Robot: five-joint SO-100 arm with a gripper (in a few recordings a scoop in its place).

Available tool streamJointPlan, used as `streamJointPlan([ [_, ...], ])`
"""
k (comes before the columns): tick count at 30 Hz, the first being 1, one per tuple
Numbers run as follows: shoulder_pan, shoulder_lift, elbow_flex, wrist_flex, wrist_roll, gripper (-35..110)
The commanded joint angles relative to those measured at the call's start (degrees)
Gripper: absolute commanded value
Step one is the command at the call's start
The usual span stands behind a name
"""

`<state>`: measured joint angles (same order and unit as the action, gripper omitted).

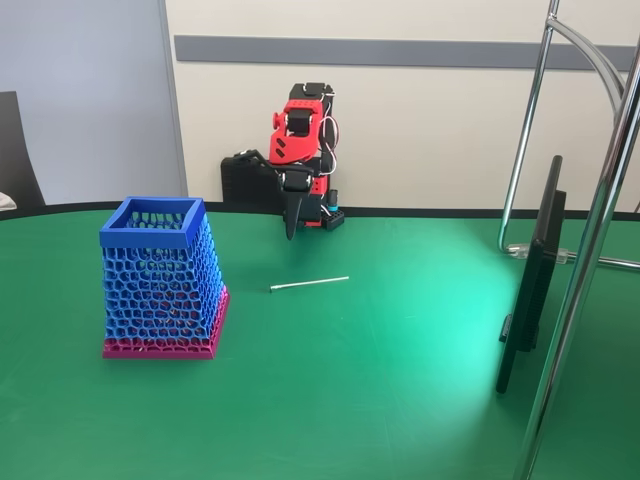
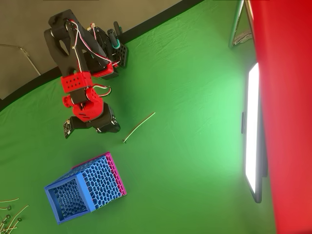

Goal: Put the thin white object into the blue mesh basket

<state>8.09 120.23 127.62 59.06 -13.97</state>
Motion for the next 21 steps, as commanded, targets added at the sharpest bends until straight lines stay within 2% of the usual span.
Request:
streamJointPlan([
  [1, -0.44, -4.22, -6.24, 3.16, -1.41, 6],
  [8, 0.26, -13.54, -13.01, 6.68, -9.76, 15],
  [21, 1.32, -34.72, -29.97, 14.68, -18.81, 15],
])
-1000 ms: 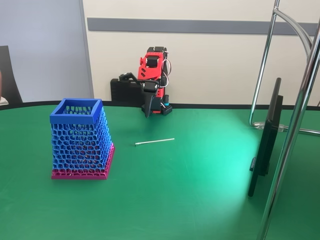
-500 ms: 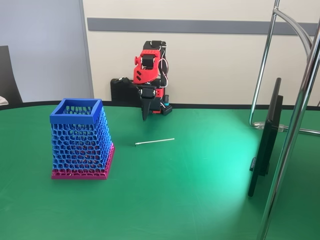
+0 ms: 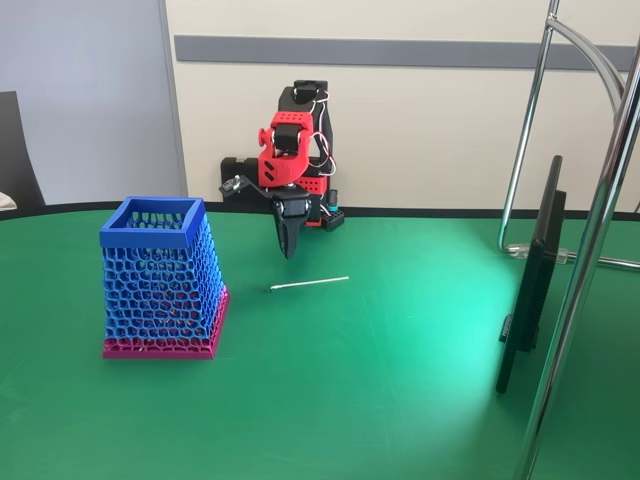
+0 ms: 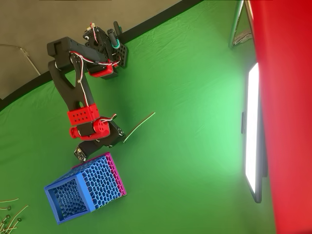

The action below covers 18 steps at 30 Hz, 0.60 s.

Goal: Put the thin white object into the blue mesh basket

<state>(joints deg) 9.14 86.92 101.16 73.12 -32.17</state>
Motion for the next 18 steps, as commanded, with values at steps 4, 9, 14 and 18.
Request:
streamJointPlan([
  [4, -0.26, -4.39, -4.92, 0.70, -1.05, 15],
  [9, -1.23, -6.42, -5.19, 0.70, -1.76, 15],
  [14, -1.49, -7.82, -5.36, 0.70, -2.99, 14],
  [18, -1.05, -9.40, -6.42, 0.70, -3.43, 14],
])
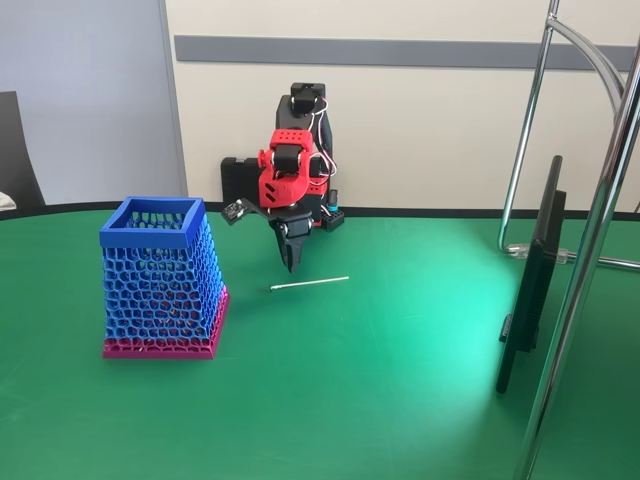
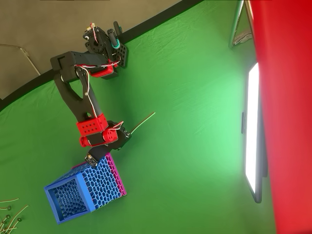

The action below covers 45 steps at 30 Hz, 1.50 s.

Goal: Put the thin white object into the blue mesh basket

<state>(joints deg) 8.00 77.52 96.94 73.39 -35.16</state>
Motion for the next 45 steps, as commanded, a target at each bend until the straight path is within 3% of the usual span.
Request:
streamJointPlan([
  [1, 0.18, -0.44, -2.46, 0.44, -0.44, 14],
  [45, 3.25, -12.04, -12.30, 0.44, -0.62, 12],
])
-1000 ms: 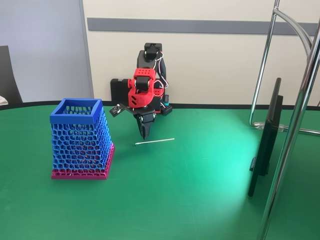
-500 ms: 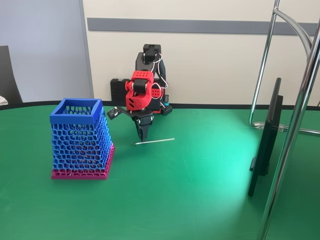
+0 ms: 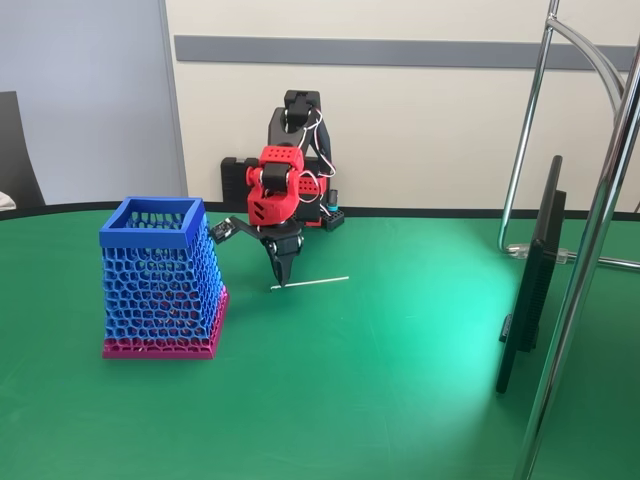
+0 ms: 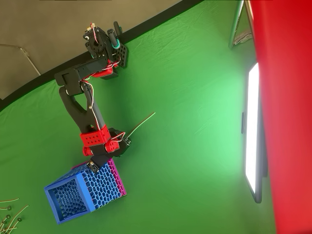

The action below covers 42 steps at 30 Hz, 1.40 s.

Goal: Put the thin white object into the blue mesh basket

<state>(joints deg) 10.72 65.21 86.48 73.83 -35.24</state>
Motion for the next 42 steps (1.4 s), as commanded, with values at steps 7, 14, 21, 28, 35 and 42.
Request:
streamJointPlan([
  [7, 0.88, -0.44, -2.55, 0.00, -0.62, 12],
  [14, 1.23, -1.67, -3.25, 0.00, -0.62, 12],
  [21, 1.41, -2.46, -3.87, 0.00, -0.70, 12],
  [28, 1.41, -3.60, -4.39, 0.00, -0.70, 12],
  [35, 1.32, -3.87, -4.92, 0.00, -0.35, 6],
  [42, 0.88, -3.34, -5.01, 0.00, 0.09, 4],
])
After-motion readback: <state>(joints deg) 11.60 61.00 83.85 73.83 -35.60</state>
